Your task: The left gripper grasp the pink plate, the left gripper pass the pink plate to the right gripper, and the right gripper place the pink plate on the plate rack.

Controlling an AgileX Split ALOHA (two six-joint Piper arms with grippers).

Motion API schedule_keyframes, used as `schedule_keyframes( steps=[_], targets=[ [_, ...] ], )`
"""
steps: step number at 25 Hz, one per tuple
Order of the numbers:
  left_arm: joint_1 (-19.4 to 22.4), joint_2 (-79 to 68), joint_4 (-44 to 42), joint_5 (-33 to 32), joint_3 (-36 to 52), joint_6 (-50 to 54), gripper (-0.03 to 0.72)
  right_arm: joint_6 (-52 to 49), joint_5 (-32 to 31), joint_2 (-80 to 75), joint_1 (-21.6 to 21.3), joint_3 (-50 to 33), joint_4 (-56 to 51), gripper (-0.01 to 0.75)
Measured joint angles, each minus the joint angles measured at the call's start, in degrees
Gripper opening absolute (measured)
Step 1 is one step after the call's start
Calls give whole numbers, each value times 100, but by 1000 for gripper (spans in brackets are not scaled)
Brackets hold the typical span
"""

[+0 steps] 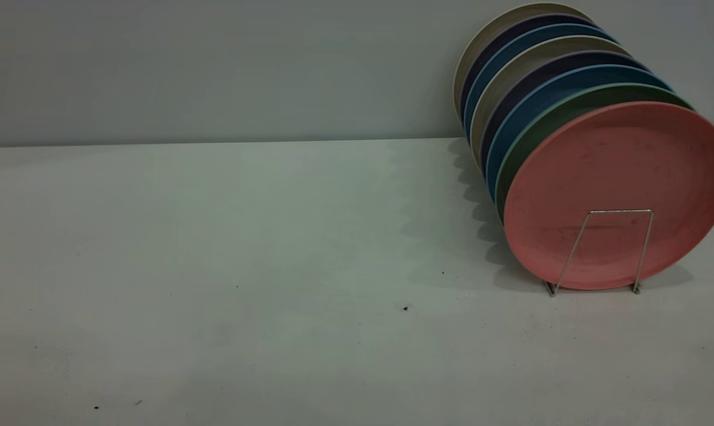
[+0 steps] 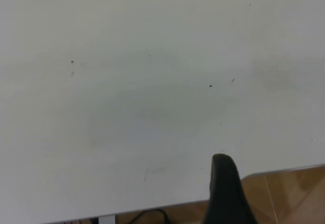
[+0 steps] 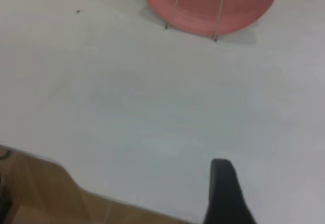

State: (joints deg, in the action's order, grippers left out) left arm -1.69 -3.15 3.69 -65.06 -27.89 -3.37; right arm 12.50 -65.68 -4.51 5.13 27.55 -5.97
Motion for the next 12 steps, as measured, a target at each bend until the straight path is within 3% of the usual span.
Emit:
schedule_keyframes(
  steps=[4, 12],
  targets=[
    [0, 135, 0, 0, 0, 0, 507, 0, 0, 236, -336, 0, -6, 491],
    [0, 439, 0, 4, 0, 0, 507, 0, 0, 539, -385, 0, -10, 492]
  ],
)
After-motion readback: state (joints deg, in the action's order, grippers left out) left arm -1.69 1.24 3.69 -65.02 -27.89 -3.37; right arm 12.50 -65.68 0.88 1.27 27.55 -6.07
